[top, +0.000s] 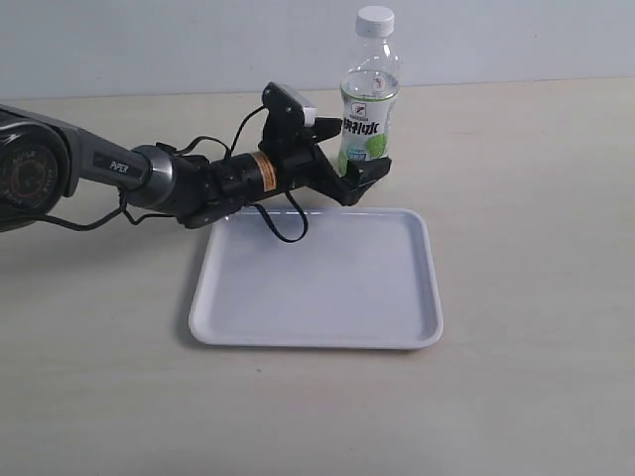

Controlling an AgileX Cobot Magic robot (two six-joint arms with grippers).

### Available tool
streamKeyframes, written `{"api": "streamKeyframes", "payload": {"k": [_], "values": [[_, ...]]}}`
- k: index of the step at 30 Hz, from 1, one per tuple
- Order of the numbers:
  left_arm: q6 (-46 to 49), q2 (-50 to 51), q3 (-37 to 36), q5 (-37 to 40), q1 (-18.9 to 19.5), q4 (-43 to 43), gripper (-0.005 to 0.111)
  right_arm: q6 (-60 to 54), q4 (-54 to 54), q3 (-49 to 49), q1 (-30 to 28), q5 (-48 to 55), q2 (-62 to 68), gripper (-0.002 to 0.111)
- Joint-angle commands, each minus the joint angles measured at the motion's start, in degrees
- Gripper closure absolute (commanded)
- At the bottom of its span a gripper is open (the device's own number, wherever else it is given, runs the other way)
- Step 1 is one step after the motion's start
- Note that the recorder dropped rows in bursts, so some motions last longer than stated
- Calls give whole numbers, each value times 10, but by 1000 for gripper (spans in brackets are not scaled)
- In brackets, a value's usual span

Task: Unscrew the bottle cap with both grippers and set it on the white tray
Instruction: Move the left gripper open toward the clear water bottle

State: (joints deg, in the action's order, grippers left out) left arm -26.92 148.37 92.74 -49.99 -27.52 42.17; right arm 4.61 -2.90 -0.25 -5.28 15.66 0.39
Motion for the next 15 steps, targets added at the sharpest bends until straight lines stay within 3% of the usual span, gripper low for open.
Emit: {"api": "streamKeyframes", "payload": {"k": [1, 15], "values": [[-12, 1, 27, 43, -10, -4, 2, 0, 0, 3, -3, -5, -4, 108], [-34, 1, 36, 47, -17, -52, 2, 0, 0, 3, -3, -5, -4, 108]]}}
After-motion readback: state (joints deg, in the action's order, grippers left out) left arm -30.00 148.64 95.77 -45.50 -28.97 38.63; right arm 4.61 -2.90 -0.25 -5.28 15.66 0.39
